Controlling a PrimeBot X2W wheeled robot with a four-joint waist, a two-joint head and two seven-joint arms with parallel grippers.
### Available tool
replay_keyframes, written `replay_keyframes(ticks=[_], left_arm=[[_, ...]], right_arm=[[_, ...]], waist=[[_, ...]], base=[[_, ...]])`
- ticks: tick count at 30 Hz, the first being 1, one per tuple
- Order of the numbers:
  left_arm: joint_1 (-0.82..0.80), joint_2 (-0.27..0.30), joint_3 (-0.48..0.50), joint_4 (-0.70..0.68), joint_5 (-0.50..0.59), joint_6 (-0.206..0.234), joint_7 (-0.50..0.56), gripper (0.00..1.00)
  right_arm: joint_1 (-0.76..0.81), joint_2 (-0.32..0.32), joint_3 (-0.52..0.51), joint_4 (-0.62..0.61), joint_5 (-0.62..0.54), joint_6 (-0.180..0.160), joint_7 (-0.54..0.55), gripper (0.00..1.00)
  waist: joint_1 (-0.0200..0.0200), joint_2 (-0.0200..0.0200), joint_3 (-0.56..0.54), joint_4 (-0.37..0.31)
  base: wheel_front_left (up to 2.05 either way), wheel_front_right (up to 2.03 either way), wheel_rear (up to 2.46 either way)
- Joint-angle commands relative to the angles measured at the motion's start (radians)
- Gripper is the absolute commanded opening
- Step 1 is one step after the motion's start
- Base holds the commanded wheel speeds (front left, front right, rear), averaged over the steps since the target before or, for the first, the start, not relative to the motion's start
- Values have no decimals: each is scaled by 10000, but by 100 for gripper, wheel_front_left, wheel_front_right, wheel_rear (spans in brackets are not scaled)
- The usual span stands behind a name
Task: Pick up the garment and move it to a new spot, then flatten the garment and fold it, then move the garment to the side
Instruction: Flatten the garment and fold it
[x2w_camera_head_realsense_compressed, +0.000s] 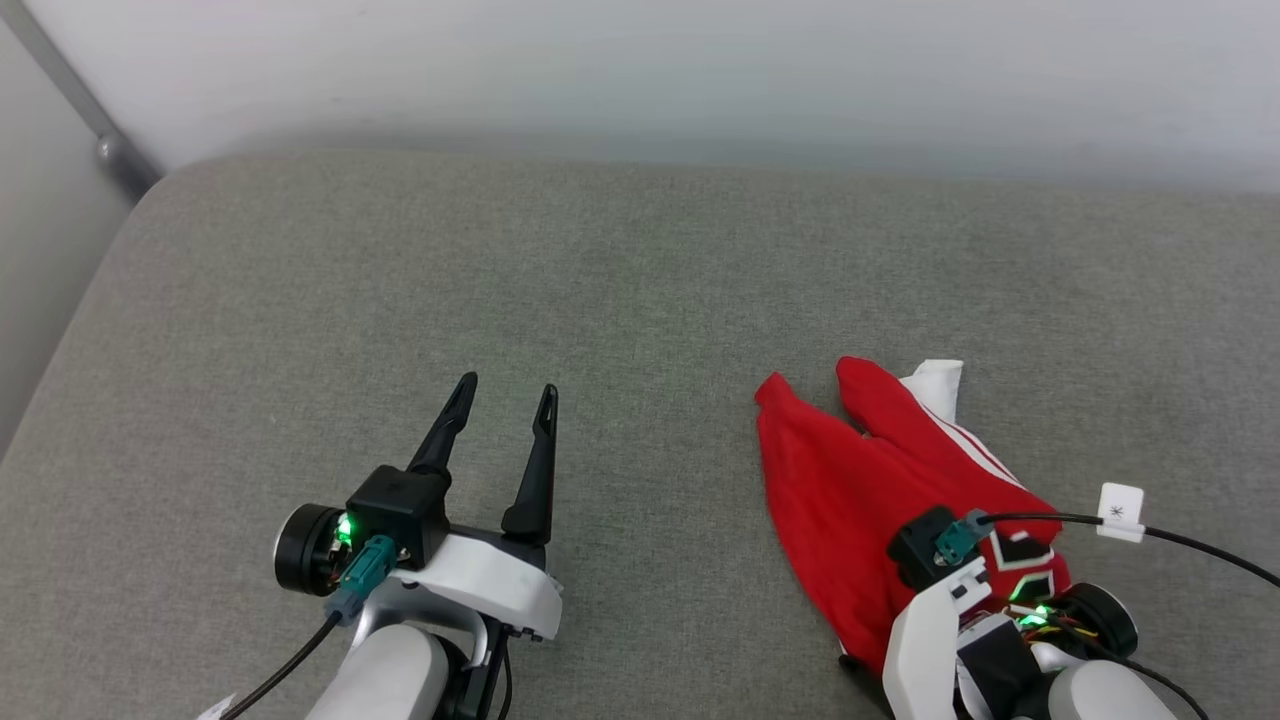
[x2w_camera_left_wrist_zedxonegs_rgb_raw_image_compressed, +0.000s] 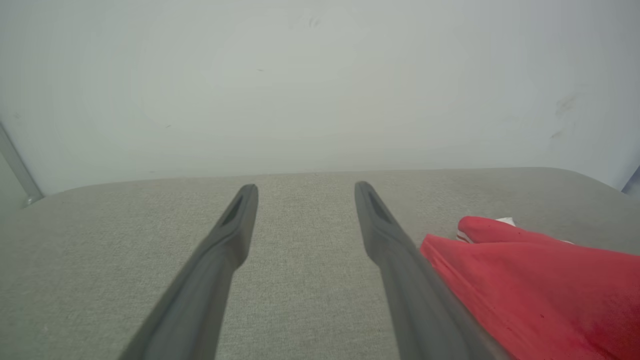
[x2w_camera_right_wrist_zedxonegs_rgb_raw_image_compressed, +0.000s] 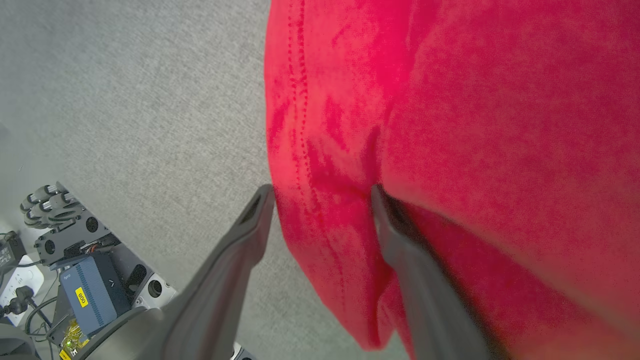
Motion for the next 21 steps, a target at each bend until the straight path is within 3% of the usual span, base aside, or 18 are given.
replay_keyframes(ticks=[1, 4, 5, 6, 7, 16, 21], left_arm=[[-158, -39, 22, 53, 13, -12, -82, 100], [-226, -66, 36, 189, 6, -53, -127, 100], [-249, -66, 47, 224, 0, -59, -146, 100], [-257, -66, 56, 256, -9, -63, -166, 100], [-249, -67, 72, 282, -21, -56, -166, 100], [-22, -20, 99, 411, -54, 35, -229, 100], [75, 34, 98, 358, -86, 79, -224, 100]], right_arm=[[-177, -66, 153, 307, 52, -7, -69, 100], [-239, -38, 473, 1064, 165, -7, -193, 100], [-223, 2, 537, 1269, 232, -5, -256, 86], [-242, 31, 614, 1418, 259, -5, -301, 38], [-267, 66, 681, 1487, 303, -5, -384, 0], [-1097, -42, 800, 515, 207, -7, -1740, 0], [-1561, 149, 47, -274, 39, -7, -2781, 0]], waist=[[-1, 0, 159, 125], [-1, 0, 210, 203], [-1, 0, 196, 222], [-1, 0, 174, 229], [-1, 0, 153, 225], [-1, 0, -265, -130], [-1, 0, -413, -458]], base=[[0, 0, 0], [0, 0, 0], [0, 0, 0], [0, 0, 0], [0, 0, 0], [0, 0, 0], [0, 0, 0]])
